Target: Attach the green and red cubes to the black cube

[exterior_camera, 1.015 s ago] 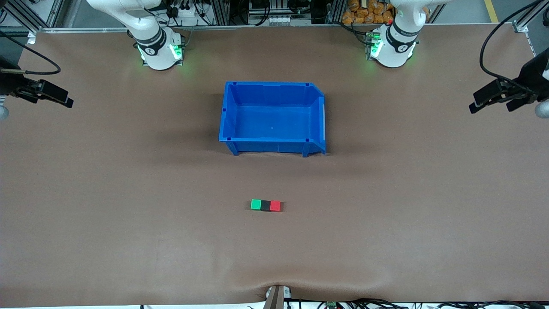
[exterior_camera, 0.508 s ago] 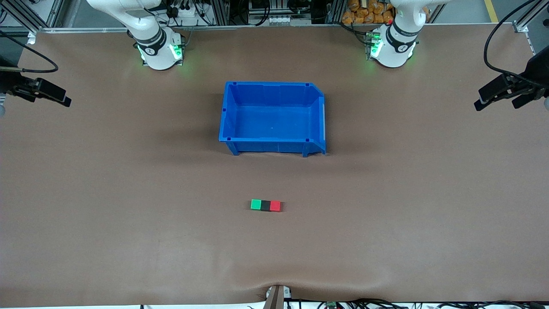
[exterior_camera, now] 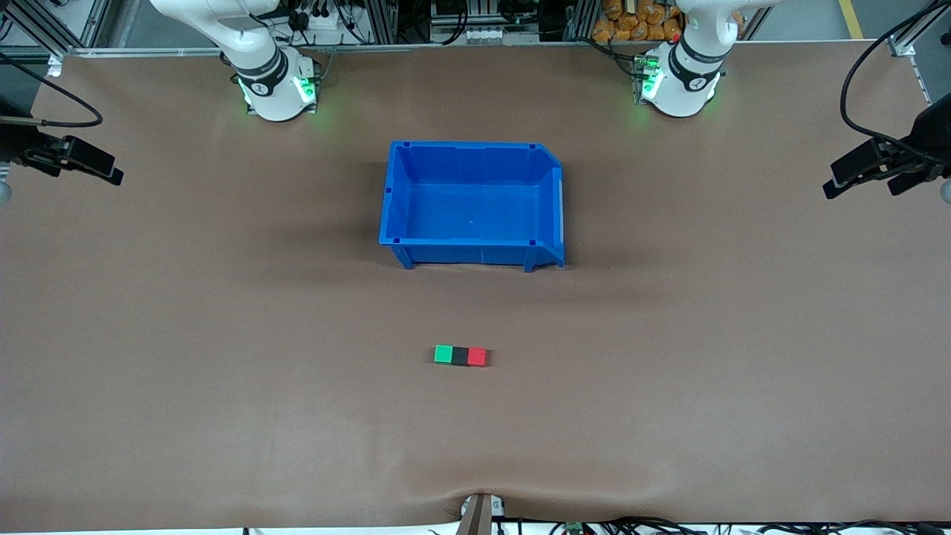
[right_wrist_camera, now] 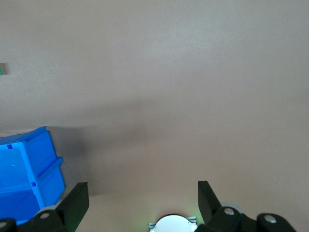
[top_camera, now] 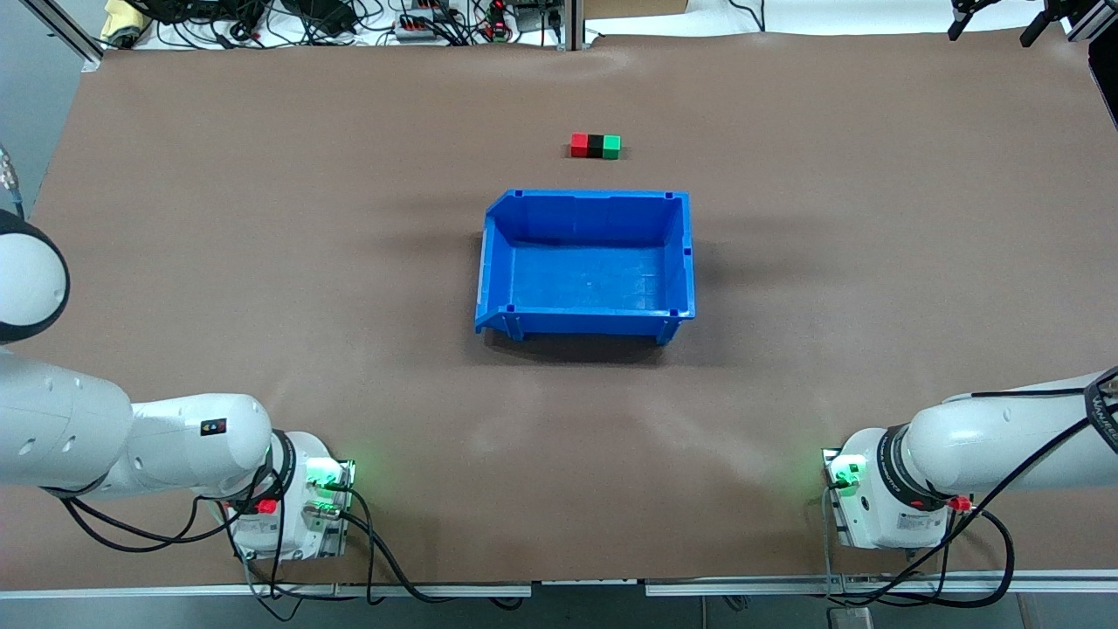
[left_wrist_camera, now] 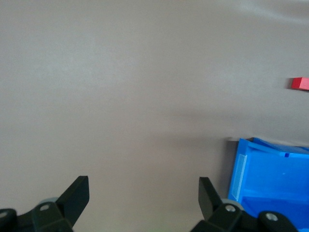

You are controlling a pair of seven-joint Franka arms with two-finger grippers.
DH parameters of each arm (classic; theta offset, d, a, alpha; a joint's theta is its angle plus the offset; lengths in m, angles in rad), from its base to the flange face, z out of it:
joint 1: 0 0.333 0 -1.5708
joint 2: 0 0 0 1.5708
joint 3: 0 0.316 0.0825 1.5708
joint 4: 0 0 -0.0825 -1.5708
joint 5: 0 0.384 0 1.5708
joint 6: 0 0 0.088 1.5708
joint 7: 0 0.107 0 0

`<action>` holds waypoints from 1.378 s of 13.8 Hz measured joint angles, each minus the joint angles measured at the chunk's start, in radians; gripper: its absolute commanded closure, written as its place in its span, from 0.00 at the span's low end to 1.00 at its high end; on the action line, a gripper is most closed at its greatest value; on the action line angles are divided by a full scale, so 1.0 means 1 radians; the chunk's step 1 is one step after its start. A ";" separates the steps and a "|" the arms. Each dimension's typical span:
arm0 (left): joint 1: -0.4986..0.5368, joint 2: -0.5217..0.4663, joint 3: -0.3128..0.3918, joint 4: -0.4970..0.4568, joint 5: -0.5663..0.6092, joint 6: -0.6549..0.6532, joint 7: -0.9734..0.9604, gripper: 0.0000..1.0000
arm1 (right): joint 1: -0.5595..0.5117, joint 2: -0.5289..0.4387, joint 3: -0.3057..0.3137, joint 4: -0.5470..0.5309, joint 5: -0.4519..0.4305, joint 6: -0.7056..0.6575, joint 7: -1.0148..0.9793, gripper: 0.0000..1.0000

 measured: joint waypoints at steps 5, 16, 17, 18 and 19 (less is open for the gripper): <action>-0.128 -0.026 0.099 0.002 0.003 -0.032 0.000 0.00 | -0.002 0.000 -0.006 -0.003 -0.001 -0.001 0.000 0.00; -0.152 -0.022 0.131 0.022 0.032 -0.051 0.000 0.00 | -0.002 0.000 -0.007 -0.007 -0.001 -0.001 0.000 0.00; -0.149 -0.019 0.133 0.026 0.032 -0.051 0.000 0.00 | -0.003 0.000 -0.007 -0.007 -0.001 -0.001 0.000 0.00; -0.143 -0.015 0.134 0.027 0.032 -0.051 0.000 0.00 | -0.003 0.000 -0.007 -0.007 -0.001 -0.001 0.000 0.00; -0.138 -0.011 0.136 0.028 0.032 -0.051 0.000 0.00 | -0.003 0.000 -0.007 -0.008 -0.001 -0.001 0.000 0.00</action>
